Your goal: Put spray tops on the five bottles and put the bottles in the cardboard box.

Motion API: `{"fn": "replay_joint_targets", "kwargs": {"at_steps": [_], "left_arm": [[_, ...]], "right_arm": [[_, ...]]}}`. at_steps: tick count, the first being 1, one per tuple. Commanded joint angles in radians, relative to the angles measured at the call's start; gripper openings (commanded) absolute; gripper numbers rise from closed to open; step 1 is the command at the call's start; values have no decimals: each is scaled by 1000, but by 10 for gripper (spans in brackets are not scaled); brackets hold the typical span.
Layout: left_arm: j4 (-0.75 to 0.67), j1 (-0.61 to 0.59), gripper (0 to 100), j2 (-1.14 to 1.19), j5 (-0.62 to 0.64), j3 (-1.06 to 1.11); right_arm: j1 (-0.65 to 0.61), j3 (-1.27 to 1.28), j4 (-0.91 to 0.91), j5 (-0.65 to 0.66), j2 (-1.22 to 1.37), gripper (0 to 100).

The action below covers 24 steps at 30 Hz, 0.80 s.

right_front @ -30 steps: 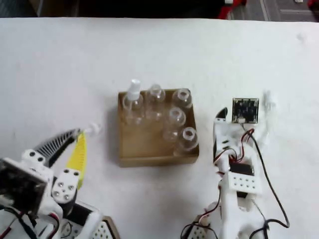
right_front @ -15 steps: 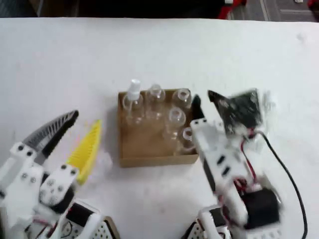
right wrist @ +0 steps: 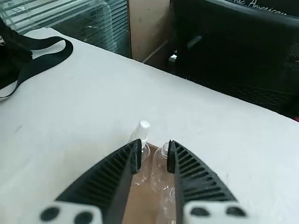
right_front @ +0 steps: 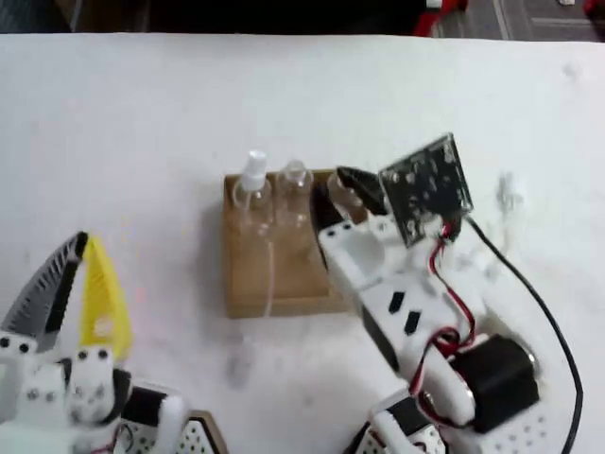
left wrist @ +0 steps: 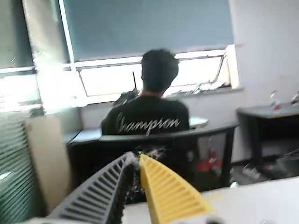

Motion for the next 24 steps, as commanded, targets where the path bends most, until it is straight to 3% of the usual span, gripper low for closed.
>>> {"fn": "replay_joint_targets", "kwargs": {"at_steps": [1,5,8,12,16,20,24], "left_arm": [[141,-341,24,16,-5,35],[135,-700,24,16,12,106],[17,-816,24,16,110,273],[-235,-898,25,16,203,589],[-436,-935,27,16,229,825],[-454,-937,27,16,226,905],[-460,-937,28,16,224,936]], "right_arm": [[-28,-37,68,107,-4,81],[-153,-37,191,361,-53,81],[-309,-35,297,557,-74,81],[-435,-21,430,723,-42,81],[-470,86,406,756,-1,81],[-572,287,291,758,30,111],[-650,471,171,799,44,273]]}}
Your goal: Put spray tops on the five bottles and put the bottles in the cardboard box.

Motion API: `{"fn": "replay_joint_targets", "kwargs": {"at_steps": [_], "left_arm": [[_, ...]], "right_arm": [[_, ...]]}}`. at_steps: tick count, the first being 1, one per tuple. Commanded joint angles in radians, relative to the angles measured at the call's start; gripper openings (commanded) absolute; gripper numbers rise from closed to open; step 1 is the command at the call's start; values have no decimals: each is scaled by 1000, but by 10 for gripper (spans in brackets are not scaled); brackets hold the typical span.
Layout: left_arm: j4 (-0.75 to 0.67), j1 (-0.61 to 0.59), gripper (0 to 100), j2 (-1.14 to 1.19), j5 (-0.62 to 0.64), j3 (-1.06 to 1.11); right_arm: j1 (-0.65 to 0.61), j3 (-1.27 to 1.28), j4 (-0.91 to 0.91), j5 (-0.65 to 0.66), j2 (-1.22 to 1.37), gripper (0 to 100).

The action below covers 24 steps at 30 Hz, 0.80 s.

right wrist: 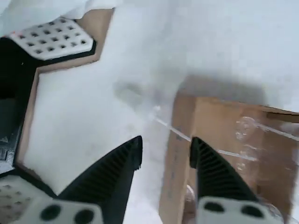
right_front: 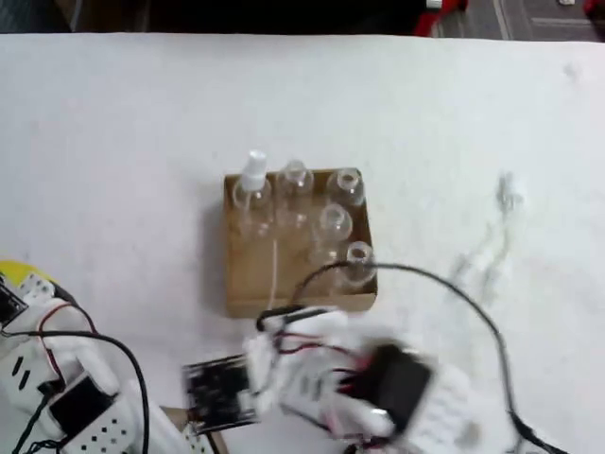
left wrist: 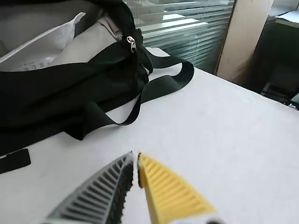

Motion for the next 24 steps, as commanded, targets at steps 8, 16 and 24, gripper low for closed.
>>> {"fn": "replay_joint_targets", "kwargs": {"at_steps": [8,16,24], "left_arm": [[-40,-5,28,-8,-43,75],[31,5,28,-7,-46,92],[124,51,28,-7,-48,92]], "right_arm": [[-47,262,-255,209,7,252],[-45,399,-389,265,7,254],[36,462,-532,264,153,253]]}}
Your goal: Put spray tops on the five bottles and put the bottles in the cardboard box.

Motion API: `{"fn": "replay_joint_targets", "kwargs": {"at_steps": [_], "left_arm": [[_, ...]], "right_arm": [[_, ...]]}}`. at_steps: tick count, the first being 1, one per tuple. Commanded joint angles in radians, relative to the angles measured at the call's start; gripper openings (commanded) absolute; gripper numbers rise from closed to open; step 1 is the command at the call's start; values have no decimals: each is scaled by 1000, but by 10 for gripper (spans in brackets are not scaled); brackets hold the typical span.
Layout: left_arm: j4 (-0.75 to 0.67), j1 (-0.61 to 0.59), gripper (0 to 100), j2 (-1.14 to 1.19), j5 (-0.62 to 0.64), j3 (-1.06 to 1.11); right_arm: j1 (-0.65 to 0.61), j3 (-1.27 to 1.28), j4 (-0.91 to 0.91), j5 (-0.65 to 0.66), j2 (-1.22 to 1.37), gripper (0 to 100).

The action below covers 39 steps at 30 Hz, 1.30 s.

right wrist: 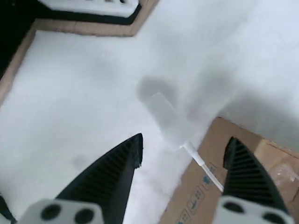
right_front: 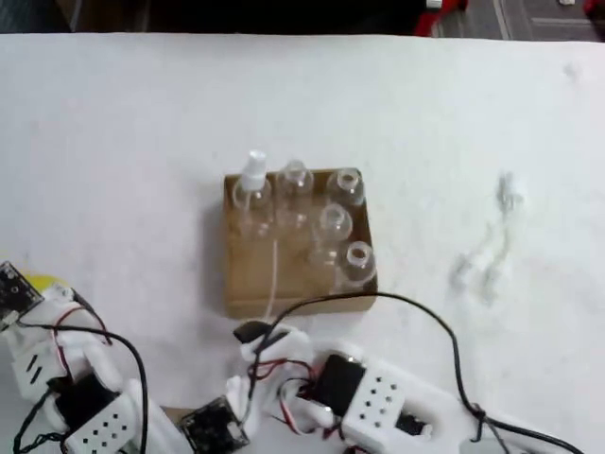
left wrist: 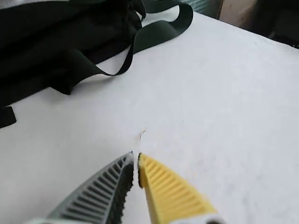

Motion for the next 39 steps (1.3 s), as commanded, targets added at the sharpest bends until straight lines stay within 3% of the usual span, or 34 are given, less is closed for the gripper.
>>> {"fn": "replay_joint_targets", "kwargs": {"at_steps": [1,9,26,32,39], "left_arm": [[26,16,28,-7,-14,-2],[32,18,28,-7,-14,-2],[32,19,28,-7,-14,-2],[32,19,28,-7,-14,-2],[32,19,28,-7,-14,-2]], "right_arm": [[58,-6,-82,12,110,253],[28,-28,-134,6,232,252],[64,87,-325,11,234,246],[64,87,-326,11,234,74],[64,87,-338,5,234,79]]}}
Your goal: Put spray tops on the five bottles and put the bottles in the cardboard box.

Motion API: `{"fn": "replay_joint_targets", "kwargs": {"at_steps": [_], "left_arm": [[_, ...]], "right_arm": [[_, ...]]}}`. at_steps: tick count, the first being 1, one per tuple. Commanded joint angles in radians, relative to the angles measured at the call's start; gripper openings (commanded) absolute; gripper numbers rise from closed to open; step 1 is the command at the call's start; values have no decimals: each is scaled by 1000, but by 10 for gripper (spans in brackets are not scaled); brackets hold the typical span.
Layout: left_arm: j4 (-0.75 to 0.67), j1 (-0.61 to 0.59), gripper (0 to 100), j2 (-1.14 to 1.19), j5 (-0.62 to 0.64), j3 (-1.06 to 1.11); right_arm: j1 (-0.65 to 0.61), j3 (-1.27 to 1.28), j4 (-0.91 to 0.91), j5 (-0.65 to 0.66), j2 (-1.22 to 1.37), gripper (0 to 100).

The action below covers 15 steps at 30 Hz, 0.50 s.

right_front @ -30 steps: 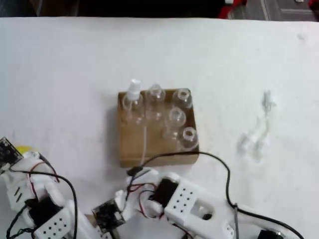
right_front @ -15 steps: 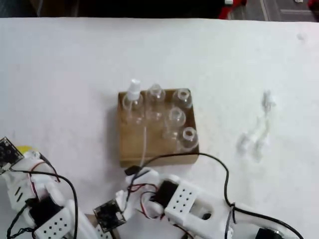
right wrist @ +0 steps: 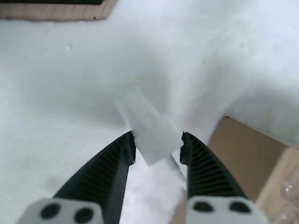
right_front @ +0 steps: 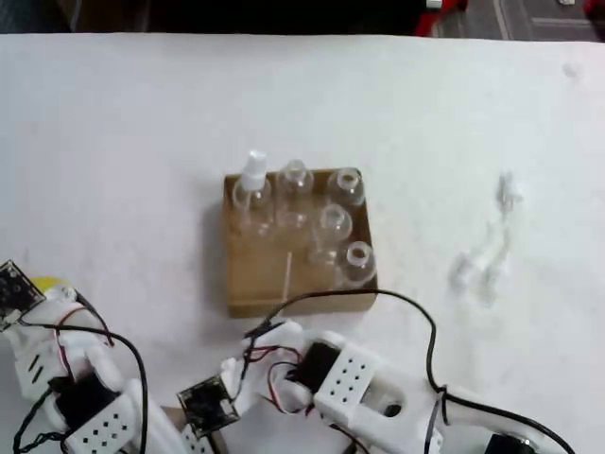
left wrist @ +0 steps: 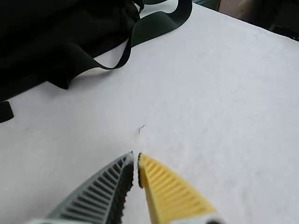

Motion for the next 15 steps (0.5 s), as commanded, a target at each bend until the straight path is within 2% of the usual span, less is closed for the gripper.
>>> {"fn": "replay_joint_targets", "kwargs": {"at_steps": [1,4,15], "left_arm": [[8,13,28,-7,-14,-2],[8,15,28,-7,-14,-2],[9,15,28,-7,-14,-2]], "right_arm": [[7,-6,-36,3,4,66],[2,-9,-42,2,1,11],[1,-152,54,2,-8,15]]}}
